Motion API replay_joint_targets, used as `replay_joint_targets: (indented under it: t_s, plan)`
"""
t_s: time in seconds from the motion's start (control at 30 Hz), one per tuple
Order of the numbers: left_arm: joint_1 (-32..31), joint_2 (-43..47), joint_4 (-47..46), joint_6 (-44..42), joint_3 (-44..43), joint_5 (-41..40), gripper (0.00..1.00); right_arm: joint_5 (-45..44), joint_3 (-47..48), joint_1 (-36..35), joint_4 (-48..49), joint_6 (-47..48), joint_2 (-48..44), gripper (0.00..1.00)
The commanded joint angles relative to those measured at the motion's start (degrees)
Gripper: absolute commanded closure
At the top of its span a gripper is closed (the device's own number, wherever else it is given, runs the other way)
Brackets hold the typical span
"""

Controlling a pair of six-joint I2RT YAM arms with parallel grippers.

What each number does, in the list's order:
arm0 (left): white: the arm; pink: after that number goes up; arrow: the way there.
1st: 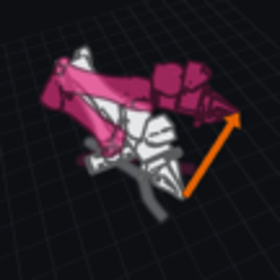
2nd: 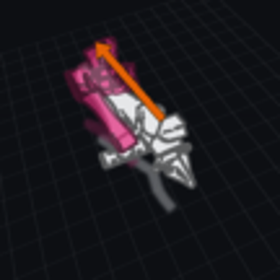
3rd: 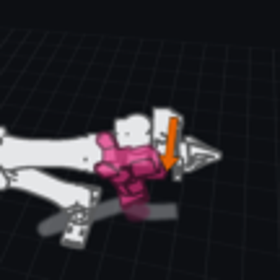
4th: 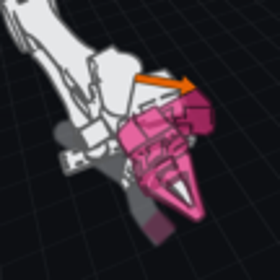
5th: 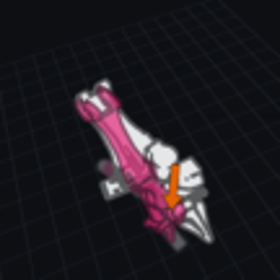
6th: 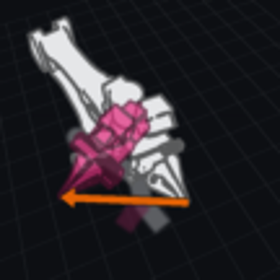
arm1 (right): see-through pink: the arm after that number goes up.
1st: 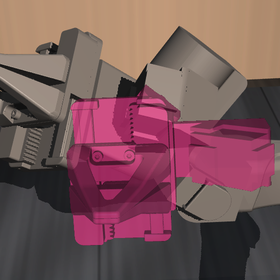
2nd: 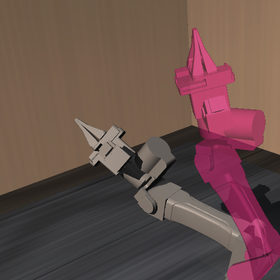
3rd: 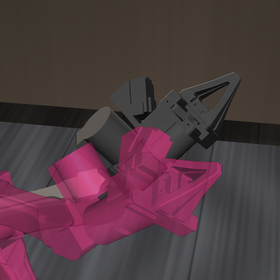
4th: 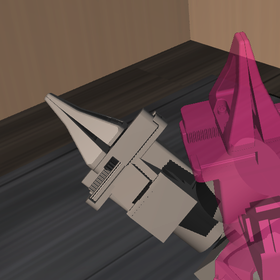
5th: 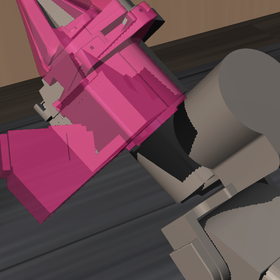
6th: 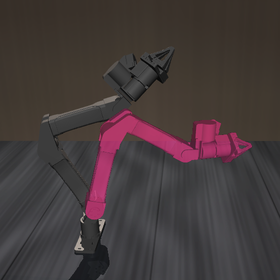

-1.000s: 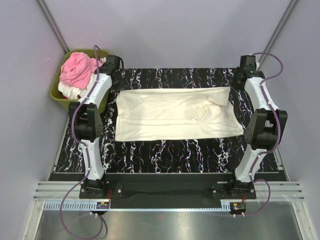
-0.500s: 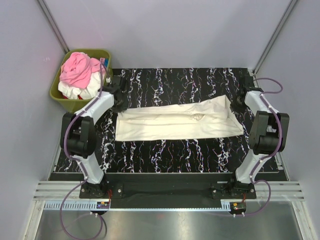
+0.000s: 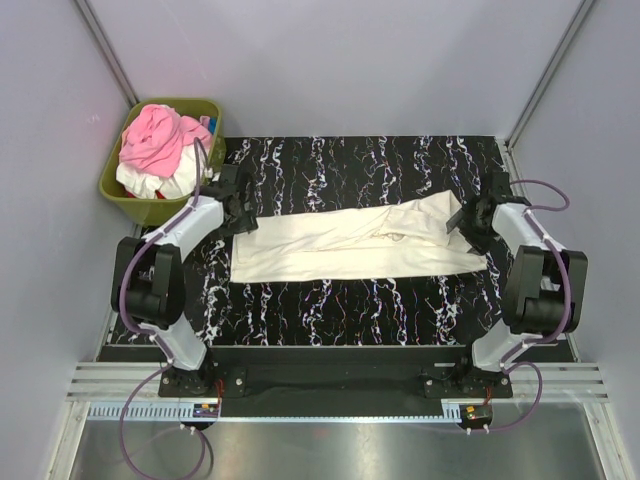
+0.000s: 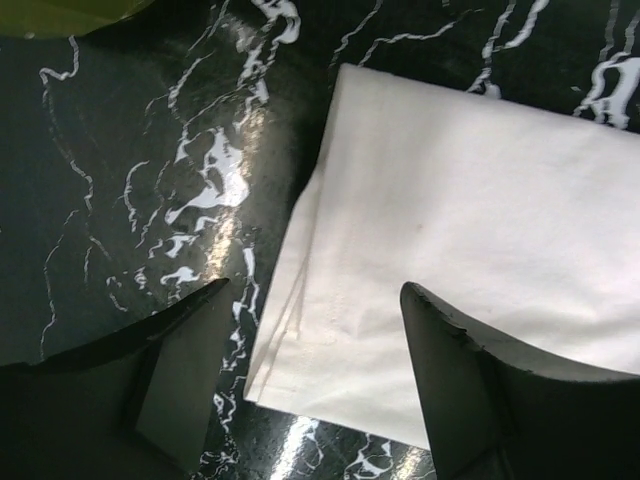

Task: Fold and stack the t-shirts
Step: Fold the tshirt

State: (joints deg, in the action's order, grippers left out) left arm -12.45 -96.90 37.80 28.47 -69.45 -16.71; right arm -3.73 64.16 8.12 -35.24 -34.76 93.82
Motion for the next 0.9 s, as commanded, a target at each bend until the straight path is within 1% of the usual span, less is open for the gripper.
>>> replay_joint_targets:
  t_s: [0.0, 0.07, 0.1, 0.17, 0.2, 0.27, 0.3, 0.33, 0.37, 0.4, 0.43, 0.47, 0.5, 0.53, 0.57, 0.6, 0.63, 0.67, 0.7, 0.73, 0.77, 0.8, 0.83, 0.87]
  plan:
    - [-2.40, -2.14, -3.09, -0.87, -4.02, 0.10, 0.27, 6.62, -0.62, -3.28, 3.51, -3.11, 0.13, 0.24]
    - [-3.98, -5.65, -2.73, -0.96, -5.52, 0.54, 0.28, 8.20, 1.48, -4.78, 3.34, -3.64, 3.81, 0.25]
    - [-4.25, -6.80, -2.21, -0.78, -5.78, 1.06, 0.30, 8.91, 2.62, -5.04, 3.17, -3.82, 7.31, 0.25]
    - [-5.13, -9.17, -2.21, -0.43, -5.61, 2.12, 0.31, 11.09, 6.84, -5.48, 2.47, -3.74, 11.10, 0.26]
    - [-5.39, -9.70, -2.47, -0.43, -5.09, 2.99, 0.32, 11.63, 8.59, -5.66, 2.11, -3.73, 15.04, 0.27]
    - [-6.01, -10.58, -2.65, -0.08, -3.33, 4.22, 0.34, 12.42, 15.00, -6.01, 0.71, -3.65, 18.92, 0.28]
    - [-6.27, -10.67, -2.73, 0.01, -2.19, 5.97, 0.35, 12.51, 17.73, -6.18, -0.08, -3.47, 23.38, 0.28]
    - [-7.23, -10.68, -2.65, -0.17, -1.57, 6.60, 0.35, 12.60, 24.10, -6.36, -1.13, -3.21, 25.60, 0.29]
    - [-7.67, -10.59, -2.47, -0.08, -1.04, 6.69, 0.36, 12.52, 27.91, -6.80, -3.75, -3.03, 28.06, 0.29]
    - [-8.03, -10.33, -1.77, 0.01, 0.09, 7.65, 0.35, 12.52, 31.78, -7.06, -5.35, -3.03, 32.87, 0.30]
    - [-8.73, -9.98, -1.51, 0.27, 0.80, 8.53, 0.37, 12.60, 35.82, -7.33, -6.84, -3.12, 35.27, 0.31]
    - [-9.26, -9.54, -1.50, 0.88, 1.59, 9.23, 0.37, 12.78, 44.12, -7.68, -9.20, -3.20, 37.73, 0.31]
    - [-9.96, -8.84, -1.50, 1.32, 2.56, 10.81, 0.37, 12.87, 48.73, -7.77, -10.45, -3.38, 42.88, 0.33]
    - [-11.70, -7.09, -1.33, 1.85, 4.57, 11.43, 0.38, 13.13, 58.26, -9.86, -11.59, -3.56, 45.81, 0.33]
    - [-13.03, -5.94, -1.41, 3.59, 5.72, 11.87, 0.38, 14.87, 63.75, -10.49, -13.69, -3.64, 48.88, 0.34]
    - [-14.35, -3.75, -2.11, 4.74, 8.25, 13.53, 0.37, 16.19, 69.55, -11.10, -14.84, -3.73, 55.70, 0.34]
    - [-17.40, -2.69, -2.64, 6.15, 9.50, 14.76, 0.37, 18.03, 81.53, -12.50, -15.90, -4.34, 59.34, 0.34]
    - [-19.18, -1.81, -3.34, 9.55, 10.90, 16.26, 0.37, 23.45, 86.87, -13.21, -15.39, -5.04, 62.77, 0.34]
    - [-21.11, -0.23, -5.78, 11.59, 13.35, 20.36, 0.37, 26.89, 91.10, -14.00, -13.29, -5.92, 68.46, 0.33]
    - [-25.22, 0.39, -7.55, 13.70, 14.59, 22.49, 0.37, 30.32, 95.06, -14.97, -10.05, -9.15, 70.43, 0.30]
    - [-27.35, 1.09, -9.13, 18.07, 15.56, 24.16, 0.37, 34.88, 94.75, -15.67, -1.58, -11.18, 71.49, 0.29]
    - [-29.28, 2.32, -12.54, 20.20, 17.40, 26.79, 0.37, 35.71, 93.44, -16.03, 2.59, -13.29, 71.94, 0.27]
    - [-32.26, 3.20, -14.40, 22.14, 18.46, 28.12, 0.37, 35.98, 90.73, -16.81, 8.99, -16.53, 71.77, 0.23]
    - [-33.42, 4.17, -16.68, 26.07, 19.78, 29.35, 0.37, 35.81, 90.35, -17.26, 10.88, -17.26, 72.03, 0.21]
